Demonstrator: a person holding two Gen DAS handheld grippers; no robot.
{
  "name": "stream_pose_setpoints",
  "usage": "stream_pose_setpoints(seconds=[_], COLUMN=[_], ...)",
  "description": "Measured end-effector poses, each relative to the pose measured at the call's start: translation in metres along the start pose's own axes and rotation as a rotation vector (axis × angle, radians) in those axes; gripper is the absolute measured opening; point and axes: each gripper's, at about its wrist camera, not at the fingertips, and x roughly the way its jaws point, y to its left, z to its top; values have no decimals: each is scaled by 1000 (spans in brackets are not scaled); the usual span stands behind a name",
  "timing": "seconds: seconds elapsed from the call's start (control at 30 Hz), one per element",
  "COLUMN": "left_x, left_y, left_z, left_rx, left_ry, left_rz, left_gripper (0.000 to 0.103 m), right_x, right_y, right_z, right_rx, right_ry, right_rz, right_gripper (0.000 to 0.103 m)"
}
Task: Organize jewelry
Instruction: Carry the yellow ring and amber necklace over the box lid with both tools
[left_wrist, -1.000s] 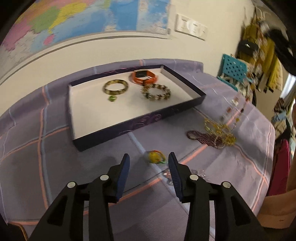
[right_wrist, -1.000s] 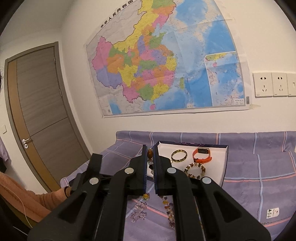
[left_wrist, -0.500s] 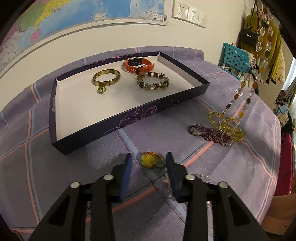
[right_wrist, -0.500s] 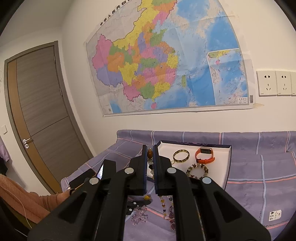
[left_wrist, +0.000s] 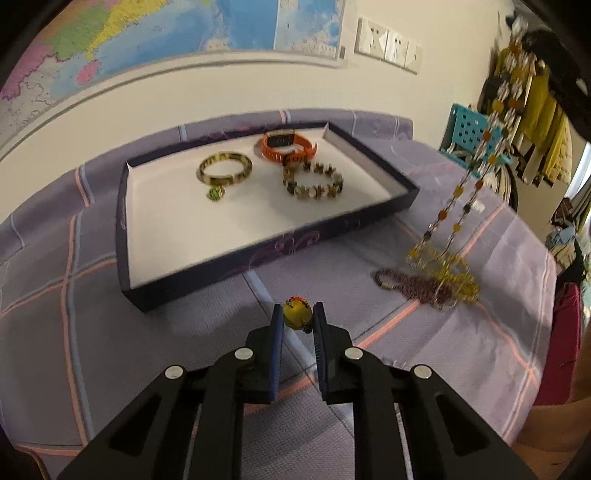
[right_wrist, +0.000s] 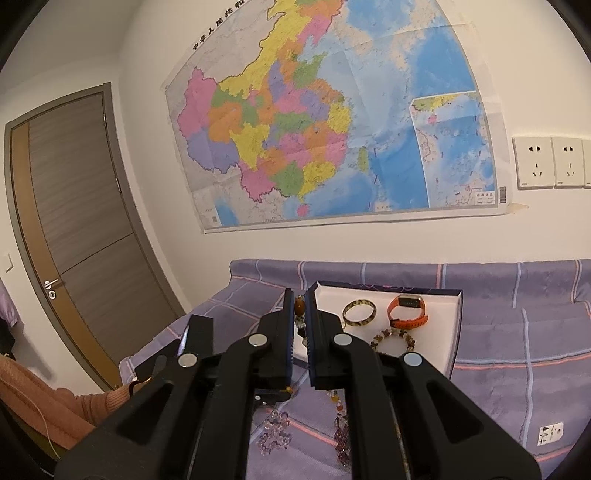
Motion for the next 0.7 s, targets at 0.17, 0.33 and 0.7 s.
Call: stream_pose_setpoints(seconds=[0.17,0.33,0.7], left_x=[-15,-25,-19], left_y=[3,6,17], left_z=[15,31,61], left_rx=[-14,-24,-36], left_ry=[-49,-87,-107], left_rz=[-4,5,18], left_gripper=[14,14,14], right_x=[2,9,38], right_y=[-4,-12,-38], right_z=[12,25,53], right_rx=[-3,9,45], right_ry=[-21,-35,-52], right_rz=[-11,-18,-51], right_gripper=[6,6,6])
